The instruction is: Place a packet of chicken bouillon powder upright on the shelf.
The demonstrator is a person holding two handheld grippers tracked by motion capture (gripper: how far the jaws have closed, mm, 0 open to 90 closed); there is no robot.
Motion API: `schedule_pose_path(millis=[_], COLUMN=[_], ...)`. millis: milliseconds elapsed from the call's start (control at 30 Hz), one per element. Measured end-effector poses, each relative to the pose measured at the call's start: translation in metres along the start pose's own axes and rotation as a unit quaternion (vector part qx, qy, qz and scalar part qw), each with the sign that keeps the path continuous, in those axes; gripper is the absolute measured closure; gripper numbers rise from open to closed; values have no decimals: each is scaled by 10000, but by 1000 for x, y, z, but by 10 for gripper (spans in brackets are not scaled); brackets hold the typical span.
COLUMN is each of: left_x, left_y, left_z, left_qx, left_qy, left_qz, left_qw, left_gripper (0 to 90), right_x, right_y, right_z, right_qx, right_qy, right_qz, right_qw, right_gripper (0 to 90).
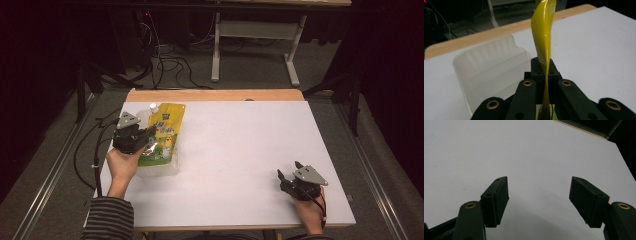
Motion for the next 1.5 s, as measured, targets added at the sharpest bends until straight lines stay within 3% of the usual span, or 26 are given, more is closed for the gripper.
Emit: schedule_pose_path(millis=[100, 233, 333, 467, 633, 733, 800, 1000, 1133, 1233, 1500], left_x=[3, 5, 4, 3, 5, 7, 8, 7, 3, 0, -2], left_y=[0, 0, -3, -6, -8, -9, -7, -4, -6, -8, -7], left_z=[-5, -13, -16, -18, -18, -18, -18, -23, -30, -37, -57], left_qx=[294, 379, 260, -29, -460, -551, -443, 102, 285, 308, 23], left_qy=[100, 164, 158, 119, 189, 262, 379, 343, 252, 226, 220], left_qz=[125, 101, 141, 46, 10, 48, 217, 363, 318, 280, 259], left_qw=[9994, 9991, 9994, 9999, 9988, 9981, 9981, 9987, 9988, 9989, 9994], left_gripper=[890, 876, 862, 839, 836, 847, 876, 893, 887, 868, 863], right_x=[0, 0, 0, 1, 0, 1, 0, 1, 0, 1, 0], right_y=[0, 0, 0, 0, 0, 0, 0, 0, 0, 0, 0], right_z=[0, 0, 0, 0, 0, 0, 0, 0, 0, 0, 0], right_qx=[-4, 6, 6, 20, 14, 16, 16, 17, 5, 2, -1], right_qy=[-10, -6, -4, -3, 10, 12, 24, 19, 22, 12, 6], right_qz=[-7, 4, 5, 7, 24, 26, 29, 46, 24, 22, 19], right_qw=[10000, 10000, 10000, 10000, 10000, 10000, 10000, 10000, 10000, 10000, 10000], right_gripper=[321, 320, 321, 321, 320, 321, 320, 320, 320, 321, 321])
Point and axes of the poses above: each handheld gripper's, and its own axes: y roughly forward along the jaws, z roughly out of its top, x roughly to its right, the point moved 6 cm from there along y, roughly forward along the jaws, and after that the axes turned 10 degrees about -x, right-handed, at the moved point
